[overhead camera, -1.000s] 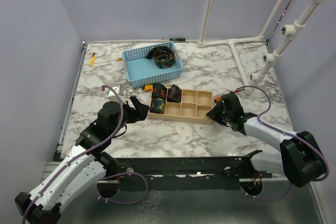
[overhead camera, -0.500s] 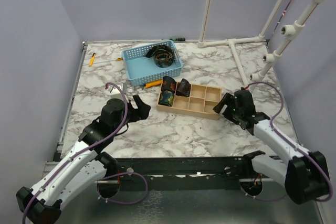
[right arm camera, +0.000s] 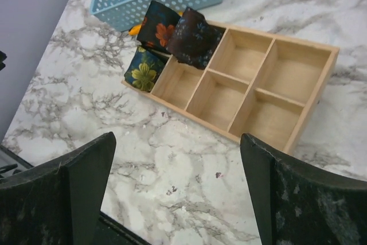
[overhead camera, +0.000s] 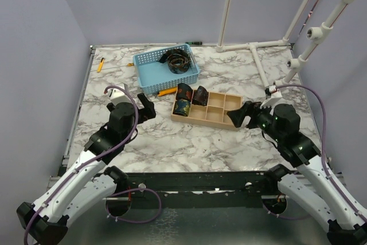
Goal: Roll the ties
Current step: Reset both arms
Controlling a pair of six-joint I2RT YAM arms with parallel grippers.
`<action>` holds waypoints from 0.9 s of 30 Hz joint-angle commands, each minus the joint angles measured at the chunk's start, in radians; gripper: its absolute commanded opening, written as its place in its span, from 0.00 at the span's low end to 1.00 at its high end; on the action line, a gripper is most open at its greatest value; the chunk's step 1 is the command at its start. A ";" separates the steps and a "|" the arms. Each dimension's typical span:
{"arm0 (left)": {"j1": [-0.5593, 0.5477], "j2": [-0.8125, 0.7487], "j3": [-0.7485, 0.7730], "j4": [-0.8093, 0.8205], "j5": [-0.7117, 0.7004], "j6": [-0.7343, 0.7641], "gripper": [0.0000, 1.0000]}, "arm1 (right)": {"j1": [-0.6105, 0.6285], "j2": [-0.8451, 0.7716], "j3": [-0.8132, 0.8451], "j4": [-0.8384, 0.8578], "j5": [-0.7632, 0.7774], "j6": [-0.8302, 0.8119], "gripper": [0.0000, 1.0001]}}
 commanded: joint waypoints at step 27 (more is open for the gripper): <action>0.003 0.012 -0.017 0.030 -0.163 -0.037 0.99 | 0.018 0.033 -0.152 0.307 0.305 0.230 1.00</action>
